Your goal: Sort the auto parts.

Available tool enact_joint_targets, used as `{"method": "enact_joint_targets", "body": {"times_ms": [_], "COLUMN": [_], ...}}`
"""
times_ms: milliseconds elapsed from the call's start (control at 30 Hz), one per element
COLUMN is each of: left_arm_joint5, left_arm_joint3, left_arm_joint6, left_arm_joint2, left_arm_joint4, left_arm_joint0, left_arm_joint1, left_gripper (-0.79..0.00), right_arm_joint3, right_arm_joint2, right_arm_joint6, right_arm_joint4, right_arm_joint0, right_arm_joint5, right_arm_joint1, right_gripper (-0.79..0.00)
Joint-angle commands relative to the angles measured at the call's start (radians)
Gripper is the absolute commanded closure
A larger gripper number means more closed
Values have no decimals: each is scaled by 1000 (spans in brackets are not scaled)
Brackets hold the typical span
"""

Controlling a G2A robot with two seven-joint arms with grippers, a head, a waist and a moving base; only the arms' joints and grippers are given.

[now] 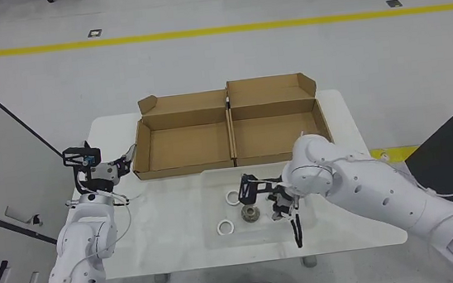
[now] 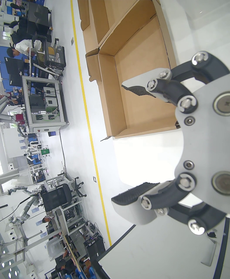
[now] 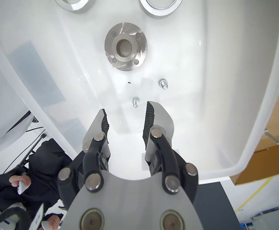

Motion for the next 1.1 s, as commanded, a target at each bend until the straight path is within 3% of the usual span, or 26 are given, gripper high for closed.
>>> {"method": "enact_joint_targets", "body": {"times_ms": [0, 1067], "left_arm_joint5": [0, 0], "left_arm_joint3": [0, 0], "left_arm_joint6": [0, 0], "left_arm_joint2": [0, 0], "left_arm_joint4": [0, 0], "left_arm_joint0": [0, 0], "left_arm_joint1": [0, 0], "left_gripper": [-785, -785], "right_arm_joint3": [11, 144], "right_arm_joint2": [-7, -118], "right_arm_joint6": [8, 13], "right_arm_joint4": [2, 8], "right_arm_joint0": [3, 69], "right_arm_joint5": [6, 32], "right_arm_joint1": [-4, -67], "right_gripper": [-382, -296]}}
